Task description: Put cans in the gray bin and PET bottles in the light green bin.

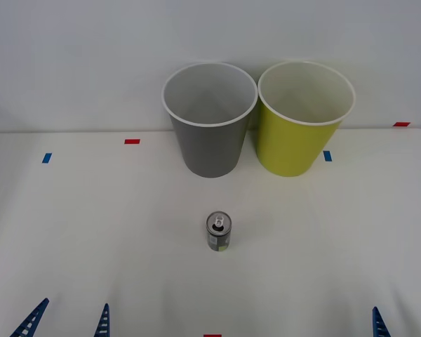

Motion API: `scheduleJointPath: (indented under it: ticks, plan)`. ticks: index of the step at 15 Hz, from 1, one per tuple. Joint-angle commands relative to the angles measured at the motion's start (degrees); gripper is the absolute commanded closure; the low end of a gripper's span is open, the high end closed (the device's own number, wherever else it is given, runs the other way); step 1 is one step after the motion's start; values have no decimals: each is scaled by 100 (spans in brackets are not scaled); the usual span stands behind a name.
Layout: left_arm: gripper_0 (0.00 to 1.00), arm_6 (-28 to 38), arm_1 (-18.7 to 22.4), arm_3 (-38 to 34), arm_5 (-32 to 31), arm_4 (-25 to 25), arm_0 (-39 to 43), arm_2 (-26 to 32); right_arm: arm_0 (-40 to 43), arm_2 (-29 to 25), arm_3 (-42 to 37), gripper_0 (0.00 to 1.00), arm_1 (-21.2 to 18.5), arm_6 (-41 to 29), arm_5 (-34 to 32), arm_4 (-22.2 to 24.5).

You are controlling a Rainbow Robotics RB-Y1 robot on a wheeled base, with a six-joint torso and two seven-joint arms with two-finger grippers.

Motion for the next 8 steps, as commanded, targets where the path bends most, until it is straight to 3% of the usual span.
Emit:
scheduleJointPath:
  ticks: [1,8]
  plan:
    - [0,0,0,0,0,0,0,0,0,0,0,12,0,0,0,0]
    - [0,0,0,0,0,0,0,0,0,0,0,12,0,0,0,0]
